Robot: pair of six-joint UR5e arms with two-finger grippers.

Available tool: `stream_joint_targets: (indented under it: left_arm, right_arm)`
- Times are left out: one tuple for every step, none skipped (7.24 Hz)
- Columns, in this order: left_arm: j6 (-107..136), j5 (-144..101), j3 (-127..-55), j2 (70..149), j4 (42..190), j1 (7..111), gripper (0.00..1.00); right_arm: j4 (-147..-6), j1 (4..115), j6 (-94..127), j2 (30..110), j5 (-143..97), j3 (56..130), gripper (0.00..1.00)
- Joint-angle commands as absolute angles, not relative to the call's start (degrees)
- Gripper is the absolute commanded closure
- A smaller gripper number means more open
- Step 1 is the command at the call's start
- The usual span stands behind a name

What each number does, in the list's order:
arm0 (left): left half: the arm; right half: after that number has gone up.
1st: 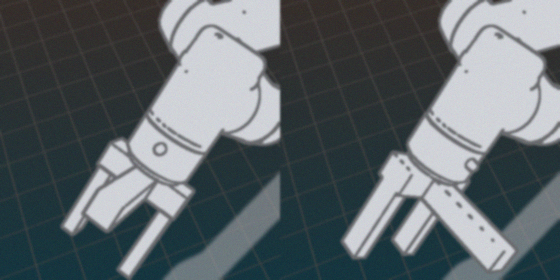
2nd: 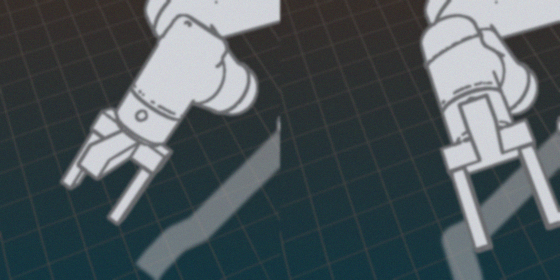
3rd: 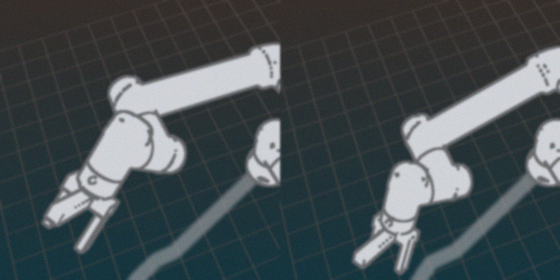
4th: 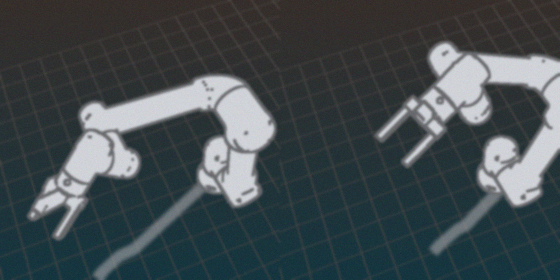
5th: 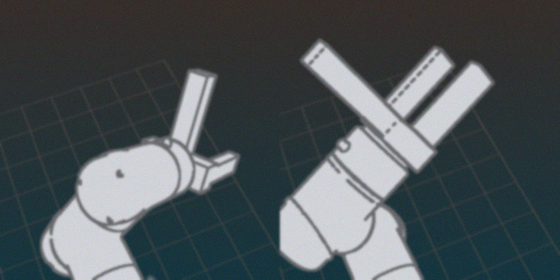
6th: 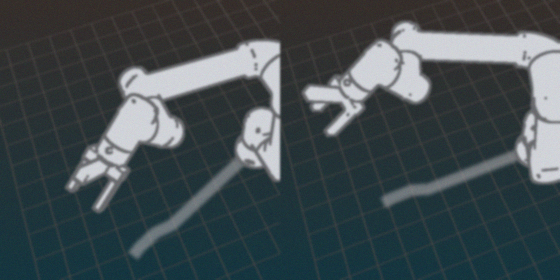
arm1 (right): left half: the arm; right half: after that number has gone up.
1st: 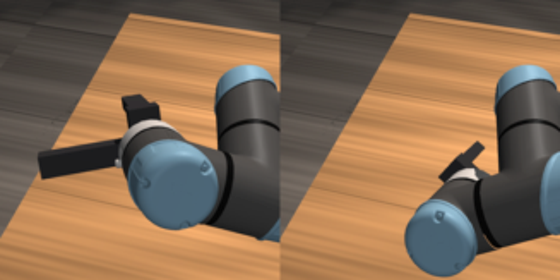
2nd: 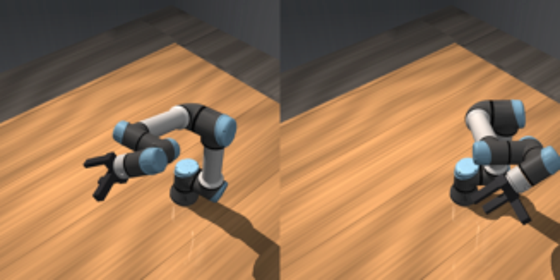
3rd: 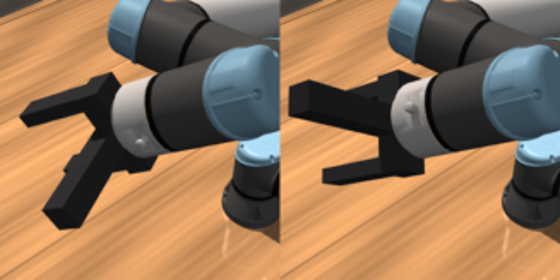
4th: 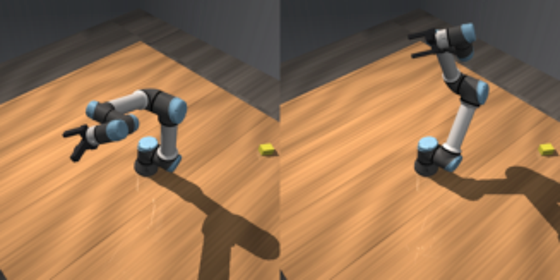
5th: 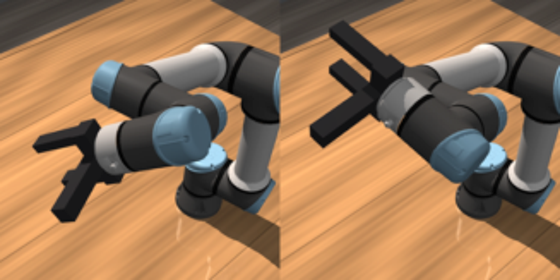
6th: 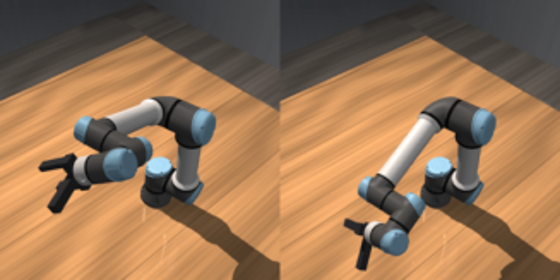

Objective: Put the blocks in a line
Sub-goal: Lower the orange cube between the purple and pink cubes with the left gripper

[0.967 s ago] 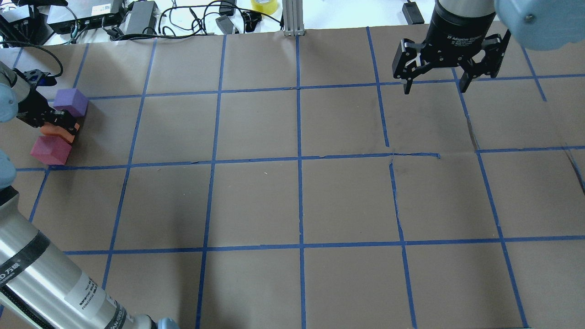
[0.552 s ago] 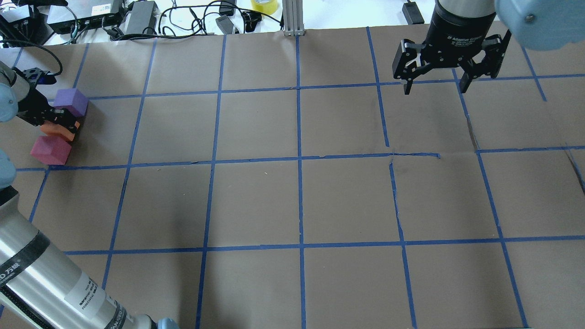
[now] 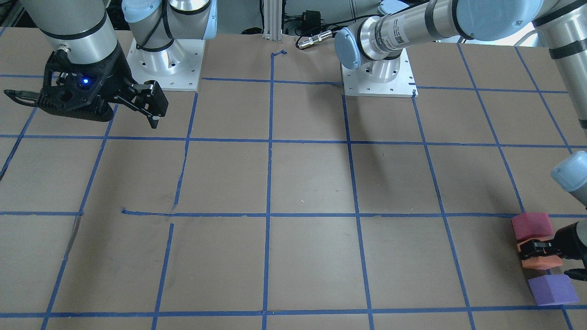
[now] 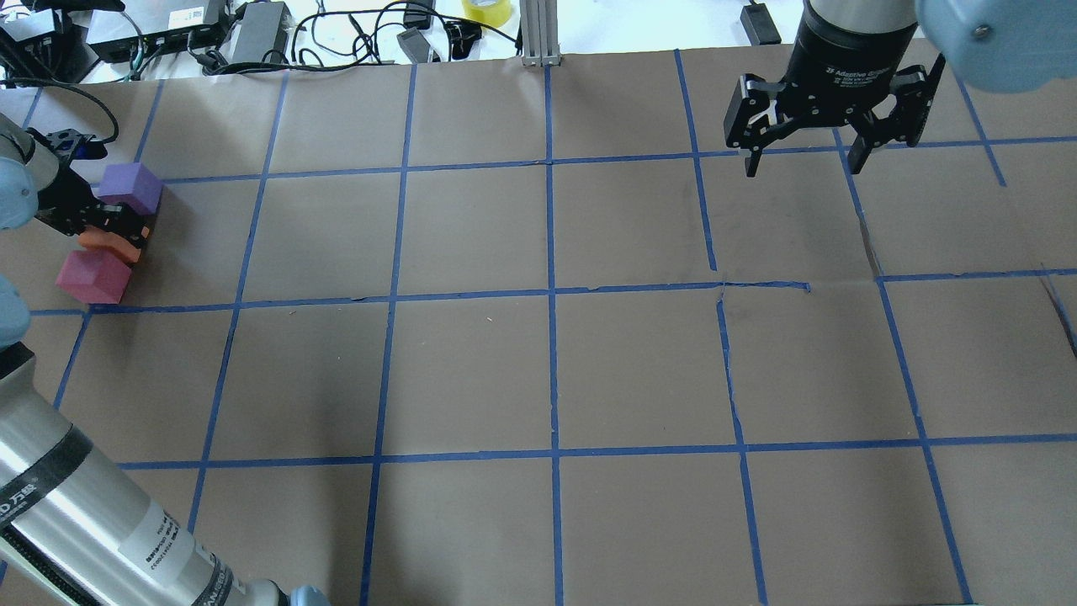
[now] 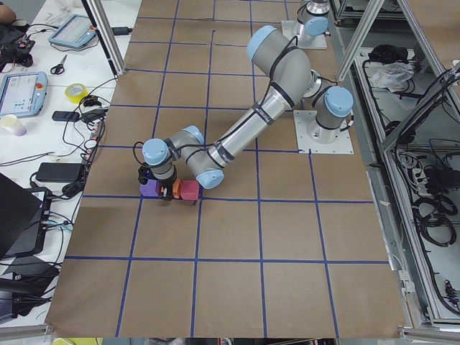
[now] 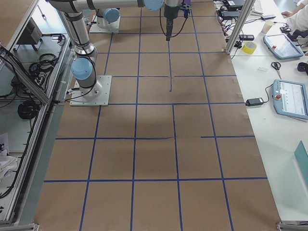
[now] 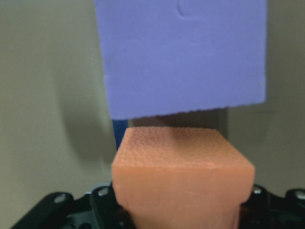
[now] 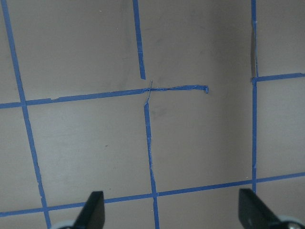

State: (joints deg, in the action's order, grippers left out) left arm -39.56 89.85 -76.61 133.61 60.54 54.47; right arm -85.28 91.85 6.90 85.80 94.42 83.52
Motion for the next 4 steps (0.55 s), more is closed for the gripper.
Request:
stream_joint_targets:
  left_arm:
    - [-39.6, 90.4, -76.9, 131.9, 61.3, 54.5, 0.00]
    - [-40.0, 90.4, -76.9, 130.4, 62.0, 54.5, 0.00]
    - [-39.7, 90.3, -76.8, 128.1, 64.7, 54.8, 0.00]
    - [-39.9, 90.1, -76.3, 123.9, 69.7, 55.2, 0.00]
  right_arm:
    - [-85.5, 91.8, 6.5, 85.6, 94.5, 83.6, 0.00]
    - [-85.3, 91.8, 6.4, 85.6, 94.5, 83.6, 0.00]
    - [-85.3, 91.8, 6.4, 85.5, 94.4, 83.6, 0.00]
    - [-85.3, 91.8, 6.3, 85.5, 94.5, 83.6, 0.00]
